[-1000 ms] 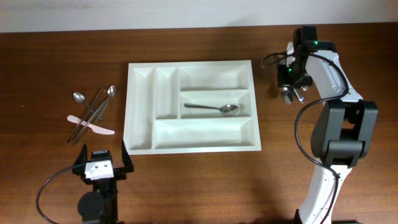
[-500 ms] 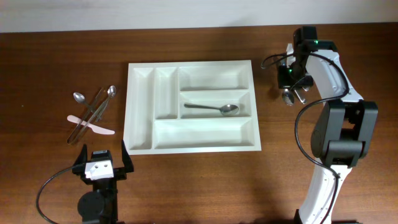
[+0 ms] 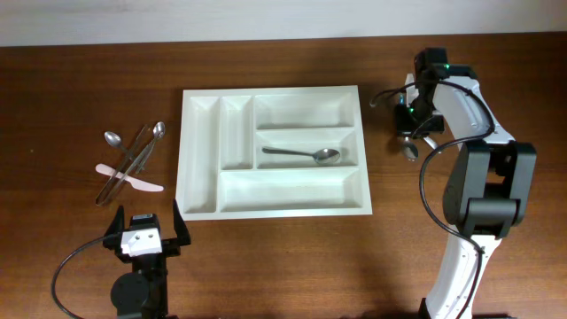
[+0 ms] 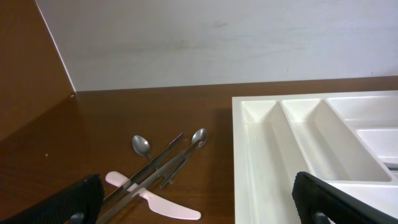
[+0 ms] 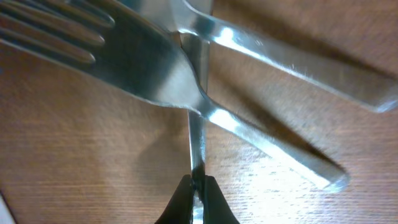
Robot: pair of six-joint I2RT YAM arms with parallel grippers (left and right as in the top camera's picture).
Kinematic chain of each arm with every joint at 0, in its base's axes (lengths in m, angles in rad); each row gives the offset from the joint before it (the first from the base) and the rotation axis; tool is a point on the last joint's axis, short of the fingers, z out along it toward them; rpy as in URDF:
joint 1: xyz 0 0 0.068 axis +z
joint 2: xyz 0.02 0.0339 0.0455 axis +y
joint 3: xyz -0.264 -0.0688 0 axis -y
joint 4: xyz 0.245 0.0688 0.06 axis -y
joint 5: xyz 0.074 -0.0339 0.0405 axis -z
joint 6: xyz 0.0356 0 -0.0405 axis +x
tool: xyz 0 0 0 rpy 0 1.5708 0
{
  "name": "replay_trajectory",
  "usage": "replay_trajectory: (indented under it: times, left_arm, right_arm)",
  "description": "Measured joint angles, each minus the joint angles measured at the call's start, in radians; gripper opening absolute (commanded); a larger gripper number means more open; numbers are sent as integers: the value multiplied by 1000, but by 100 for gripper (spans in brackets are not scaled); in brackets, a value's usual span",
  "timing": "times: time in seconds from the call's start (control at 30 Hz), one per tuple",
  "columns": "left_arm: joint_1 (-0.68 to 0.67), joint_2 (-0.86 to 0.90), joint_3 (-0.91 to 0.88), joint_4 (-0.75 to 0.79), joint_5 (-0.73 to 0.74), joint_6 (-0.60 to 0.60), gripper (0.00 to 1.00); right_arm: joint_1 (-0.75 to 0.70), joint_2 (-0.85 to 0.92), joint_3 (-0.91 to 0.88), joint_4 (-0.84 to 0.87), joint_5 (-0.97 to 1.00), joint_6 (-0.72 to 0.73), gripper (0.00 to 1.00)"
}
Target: Pack container
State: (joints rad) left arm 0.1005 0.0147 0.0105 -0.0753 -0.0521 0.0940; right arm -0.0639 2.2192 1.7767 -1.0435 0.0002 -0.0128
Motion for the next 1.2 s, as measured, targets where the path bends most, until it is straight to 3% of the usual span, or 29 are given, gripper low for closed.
replay_trajectory:
  times: [0.57,0.63,0.77,0.87,1.2]
  left_arm:
    - [0,0,0,0,0,0,99]
    - [0,0,0,0,0,0,99]
    - [0,0,0,0,0,0,99]
    - [0,0,0,0,0,0,99]
    - [0,0,0,0,0,0,99]
  right_arm:
    - [-34,0,-84,14,0,0,4]
    - [-35,0,-86,17,0,3,16]
    - [-35,0,-86,24,3,-2,57]
    - [-35,0,-86,29,3,-11,63]
    - [-35,0,-87,99,3,-20,63]
